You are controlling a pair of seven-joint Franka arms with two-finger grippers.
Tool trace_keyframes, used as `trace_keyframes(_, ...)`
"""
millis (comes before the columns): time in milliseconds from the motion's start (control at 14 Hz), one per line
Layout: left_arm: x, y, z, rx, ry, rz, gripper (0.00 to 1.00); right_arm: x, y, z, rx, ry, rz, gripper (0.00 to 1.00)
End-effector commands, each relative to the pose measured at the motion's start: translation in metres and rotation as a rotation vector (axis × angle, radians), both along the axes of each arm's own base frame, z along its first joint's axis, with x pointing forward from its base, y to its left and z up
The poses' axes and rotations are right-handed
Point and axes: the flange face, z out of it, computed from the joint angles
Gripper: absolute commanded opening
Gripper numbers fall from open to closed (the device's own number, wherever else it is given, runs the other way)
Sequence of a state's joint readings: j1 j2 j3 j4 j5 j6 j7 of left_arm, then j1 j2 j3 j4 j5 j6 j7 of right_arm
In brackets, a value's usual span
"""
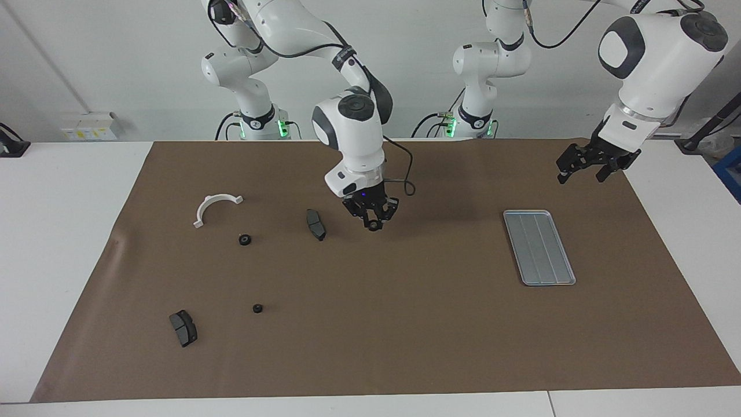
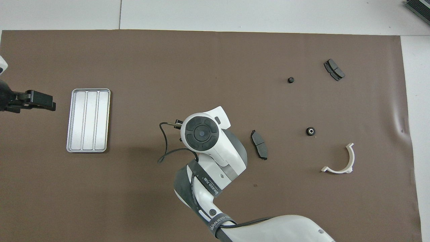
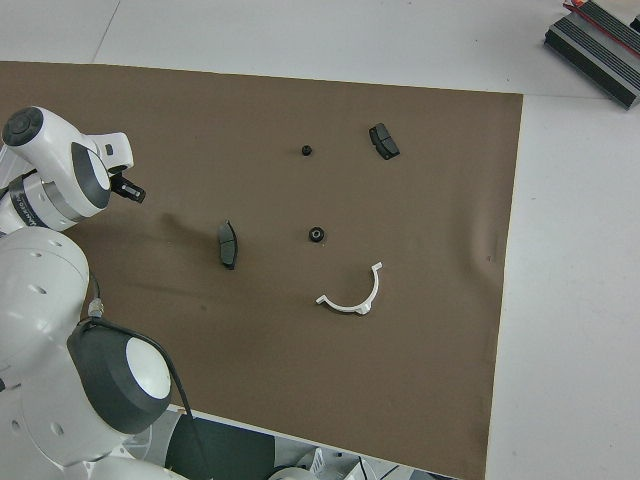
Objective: Pick bearing gear from pile to tray
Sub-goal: 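Carry the bearing with the right gripper toward the table center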
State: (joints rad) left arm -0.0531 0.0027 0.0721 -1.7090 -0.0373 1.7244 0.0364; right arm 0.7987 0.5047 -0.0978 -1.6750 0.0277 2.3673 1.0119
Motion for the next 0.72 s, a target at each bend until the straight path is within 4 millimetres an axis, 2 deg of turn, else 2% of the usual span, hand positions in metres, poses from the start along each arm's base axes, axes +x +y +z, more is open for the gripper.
trace_keyframes(0,-0.007,0.002,0.001,-0.014,-0.018,0.004,1.00,-0.003,0.020,-0.020,0.005,-0.034,-0.020,0.00)
trace_keyframes(72,-0.007,0.002,0.000,-0.015,-0.018,0.008,1.00,-0.003,0.019,-0.023,0.006,-0.036,-0.020,0.04)
trace_keyframes(143,-0.007,0.002,-0.001,-0.015,-0.017,0.008,1.00,-0.004,0.019,-0.024,0.005,-0.035,-0.019,0.16)
trace_keyframes(215,-0.006,0.002,0.000,-0.014,-0.024,0.010,1.00,-0.006,0.018,-0.028,0.002,-0.032,-0.019,0.34)
trace_keyframes(286,-0.005,0.001,0.000,-0.014,-0.036,0.017,1.00,-0.008,0.019,-0.029,0.001,-0.030,-0.016,0.70)
trace_keyframes(358,-0.004,-0.003,-0.002,-0.016,-0.039,0.045,1.00,-0.008,0.018,-0.029,-0.011,-0.024,-0.015,1.00)
trace_keyframes(501,0.004,-0.007,-0.005,-0.020,-0.083,0.129,1.00,-0.001,0.004,-0.023,-0.094,-0.046,0.026,1.00)
trace_keyframes(645,0.008,-0.015,-0.009,-0.019,-0.092,0.117,1.00,0.016,-0.026,0.019,-0.105,-0.058,0.015,1.00)
